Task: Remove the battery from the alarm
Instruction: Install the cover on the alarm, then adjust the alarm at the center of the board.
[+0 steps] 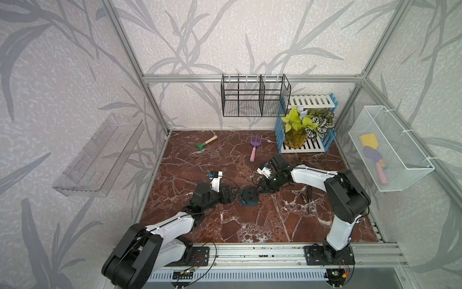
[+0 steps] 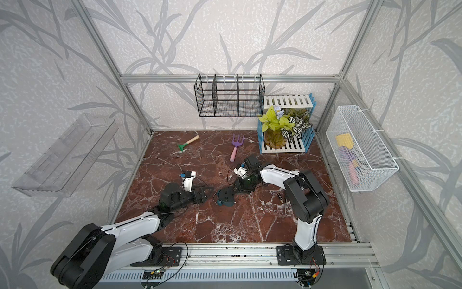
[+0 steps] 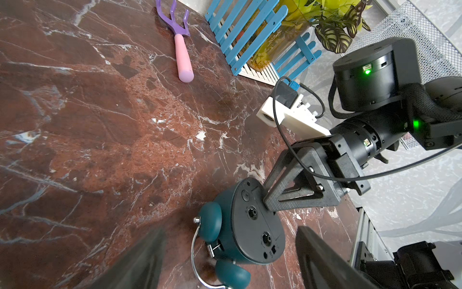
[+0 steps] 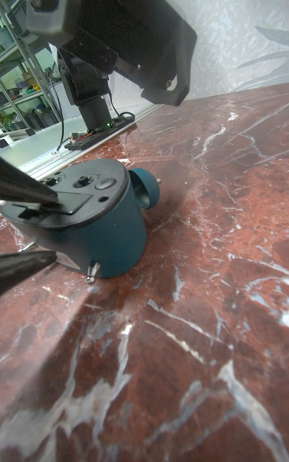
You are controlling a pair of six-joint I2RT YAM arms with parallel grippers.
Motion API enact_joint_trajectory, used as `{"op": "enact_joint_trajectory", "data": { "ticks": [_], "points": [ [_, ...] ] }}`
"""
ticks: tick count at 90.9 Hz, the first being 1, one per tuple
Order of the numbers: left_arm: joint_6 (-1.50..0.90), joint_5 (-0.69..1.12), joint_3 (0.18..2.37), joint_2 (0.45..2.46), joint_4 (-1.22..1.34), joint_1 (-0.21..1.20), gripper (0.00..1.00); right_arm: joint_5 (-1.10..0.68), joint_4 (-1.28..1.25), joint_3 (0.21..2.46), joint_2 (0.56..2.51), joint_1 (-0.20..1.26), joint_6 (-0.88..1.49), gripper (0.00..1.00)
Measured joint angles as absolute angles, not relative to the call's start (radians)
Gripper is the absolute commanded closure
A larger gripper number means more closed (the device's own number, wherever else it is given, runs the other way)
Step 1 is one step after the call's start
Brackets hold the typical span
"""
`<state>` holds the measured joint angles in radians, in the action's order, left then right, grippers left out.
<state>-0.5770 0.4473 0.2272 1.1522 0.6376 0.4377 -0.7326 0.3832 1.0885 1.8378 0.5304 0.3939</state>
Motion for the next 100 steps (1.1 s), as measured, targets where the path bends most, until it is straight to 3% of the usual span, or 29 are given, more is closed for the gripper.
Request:
{"op": "enact_joint_trajectory", "data": {
  "ticks": [23, 44, 50, 62, 100],
  "points": [
    [-0.577, 0.447, 0.227, 1.152, 0.638, 0.438, 0.14, -0.747, 0.382, 1.089, 1.843, 0.525, 0.391, 0.77],
    [-0.584, 0.427, 0.237, 1.156, 0.587, 0.438, 0.16, -0.746, 0.344, 1.067, 1.828, 0.524, 0.406, 0.63],
    [-0.594, 0.418, 0.249, 1.173, 0.553, 0.438, 0.21, -0.726, 0.329, 1.052, 1.800, 0.522, 0.416, 0.61],
    [-0.628, 0.424, 0.257, 1.229, 0.511, 0.437, 0.41, -0.702, 0.281, 1.030, 1.703, 0.514, 0.429, 0.61],
    [-0.667, 0.519, 0.345, 1.428, 0.433, 0.443, 0.64, -0.689, 0.186, 0.974, 1.660, 0.501, 0.461, 0.61]
  ]
}}
